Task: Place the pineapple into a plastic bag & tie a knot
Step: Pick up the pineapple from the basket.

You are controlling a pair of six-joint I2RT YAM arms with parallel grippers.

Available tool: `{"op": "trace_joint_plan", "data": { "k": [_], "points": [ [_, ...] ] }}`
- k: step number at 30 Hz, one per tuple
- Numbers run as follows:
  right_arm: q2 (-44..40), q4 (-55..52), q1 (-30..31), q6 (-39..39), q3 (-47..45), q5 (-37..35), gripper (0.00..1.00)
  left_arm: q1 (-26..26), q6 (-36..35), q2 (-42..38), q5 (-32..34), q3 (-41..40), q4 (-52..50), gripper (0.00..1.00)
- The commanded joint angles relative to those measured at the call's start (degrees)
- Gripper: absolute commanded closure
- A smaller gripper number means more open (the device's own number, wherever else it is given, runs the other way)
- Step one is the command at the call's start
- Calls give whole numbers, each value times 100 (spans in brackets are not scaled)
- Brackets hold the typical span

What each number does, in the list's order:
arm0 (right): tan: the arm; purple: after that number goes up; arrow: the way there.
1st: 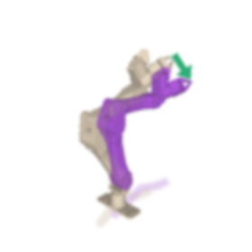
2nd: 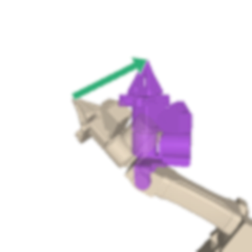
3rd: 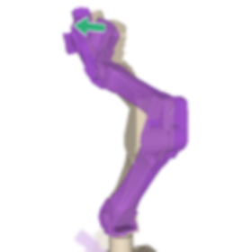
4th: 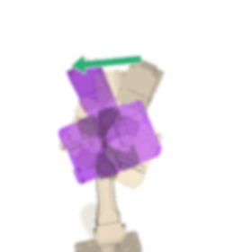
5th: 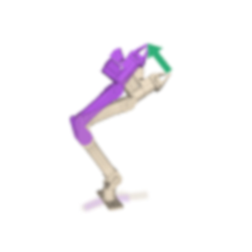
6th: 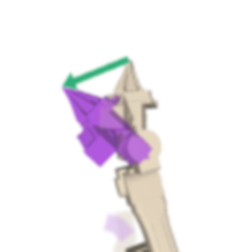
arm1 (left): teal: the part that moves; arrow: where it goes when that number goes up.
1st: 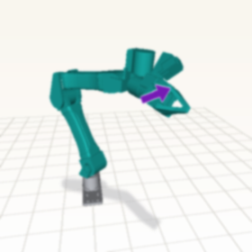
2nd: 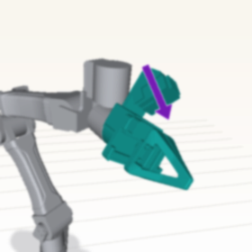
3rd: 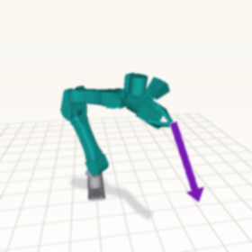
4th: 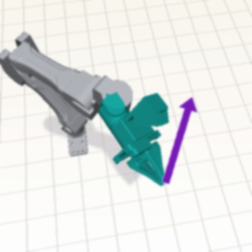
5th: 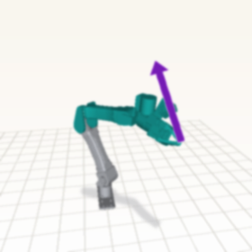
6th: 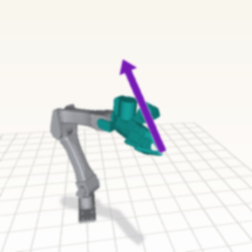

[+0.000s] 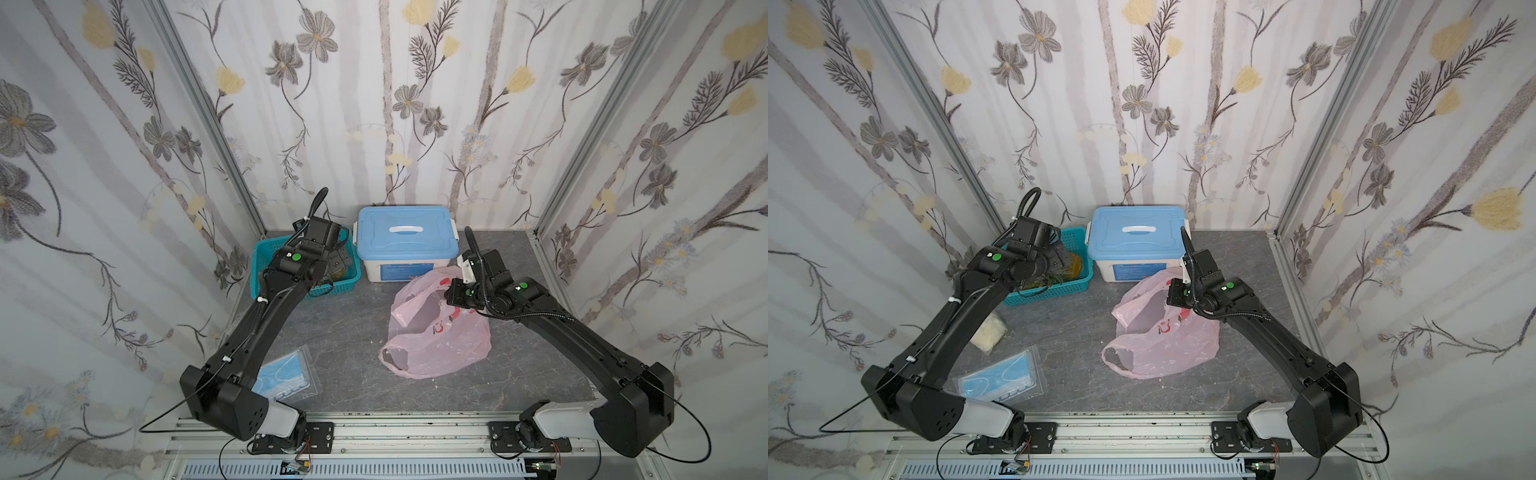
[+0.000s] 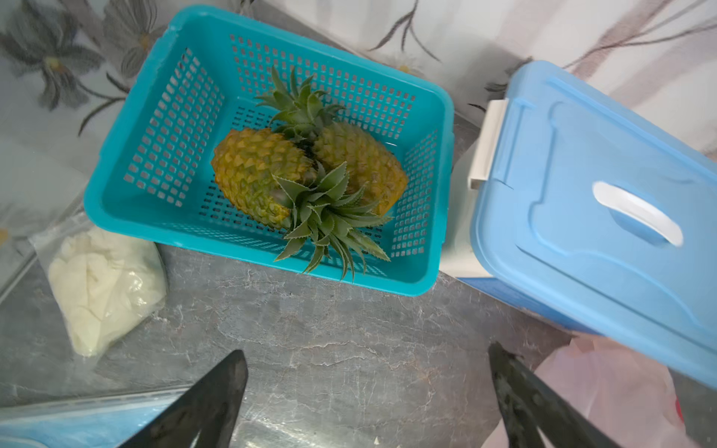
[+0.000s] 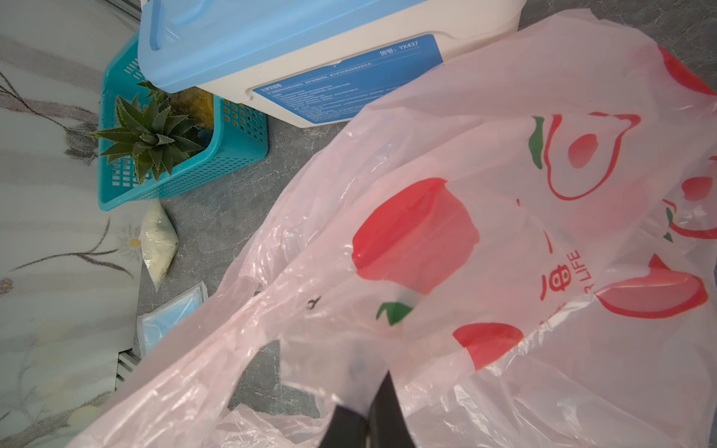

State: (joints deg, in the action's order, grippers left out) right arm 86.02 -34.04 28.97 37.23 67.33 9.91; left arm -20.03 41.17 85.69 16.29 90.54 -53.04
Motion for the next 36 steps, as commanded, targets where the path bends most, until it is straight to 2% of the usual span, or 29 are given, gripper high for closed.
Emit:
{"op": "trace_joint_plan", "data": {
  "k": [1,4,8,11,16,27,32,36],
  "points": [
    [59,127,-4,-3,93,-34,100,395,1276,805,-263,744,-783,0],
    [108,52,-12,-42,149,-59,100,618,1793,1828,-504,1851,-1719,0],
    [71,50,-14,-56,54,-140,100,712,2349,2638,-439,2627,-2201,0],
    [146,52,-31,-117,74,-110,100,913,2797,3469,-630,3516,-2929,0],
    [316,92,-49,-174,175,16,100,984,3114,5008,-338,5876,-4830,0],
    [392,143,-67,-262,202,5,100,1148,3141,5577,-499,5888,-4830,0],
    [367,203,-62,-247,149,-9,100,1166,3008,5389,-425,5004,-4523,0],
    [363,241,-66,-255,122,-1,100,1186,2833,5492,-469,4903,-4259,1]
  ]
}}
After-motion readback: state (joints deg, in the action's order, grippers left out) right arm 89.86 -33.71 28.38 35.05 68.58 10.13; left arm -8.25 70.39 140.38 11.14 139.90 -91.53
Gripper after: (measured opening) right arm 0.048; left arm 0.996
